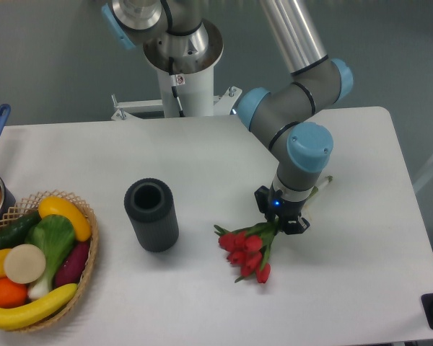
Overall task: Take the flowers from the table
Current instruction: 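Lift the gripped tulip bunch up off the table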
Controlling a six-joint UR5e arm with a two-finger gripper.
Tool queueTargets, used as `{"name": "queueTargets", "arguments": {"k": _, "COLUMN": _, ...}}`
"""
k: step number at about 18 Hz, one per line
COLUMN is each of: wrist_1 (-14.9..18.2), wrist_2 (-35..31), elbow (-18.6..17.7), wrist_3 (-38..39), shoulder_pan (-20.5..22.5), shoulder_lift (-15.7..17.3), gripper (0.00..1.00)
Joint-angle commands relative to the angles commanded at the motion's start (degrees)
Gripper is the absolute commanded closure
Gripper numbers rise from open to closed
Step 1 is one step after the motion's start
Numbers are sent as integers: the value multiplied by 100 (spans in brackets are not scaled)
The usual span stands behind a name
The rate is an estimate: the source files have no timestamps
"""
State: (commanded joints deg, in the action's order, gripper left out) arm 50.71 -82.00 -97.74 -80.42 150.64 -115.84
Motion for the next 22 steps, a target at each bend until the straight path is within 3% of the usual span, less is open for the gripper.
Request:
{"name": "queueTargets", "arguments": {"k": 6, "wrist_1": 9, "wrist_2": 140, "elbow": 141, "wrist_3": 70, "shoulder_pan": 44, "shoulder_lift": 517, "gripper": 73}}
{"name": "queueTargets", "arguments": {"k": 15, "wrist_1": 18, "wrist_2": 3047, "elbow": 71, "wrist_3": 808, "shoulder_pan": 562, "shoulder_lift": 1555, "gripper": 73}}
{"name": "queueTargets", "arguments": {"k": 22, "wrist_1": 18, "wrist_2": 4113, "elbow": -175, "wrist_3": 809, "shoulder_pan": 984, "shoulder_lift": 1793, "gripper": 73}}
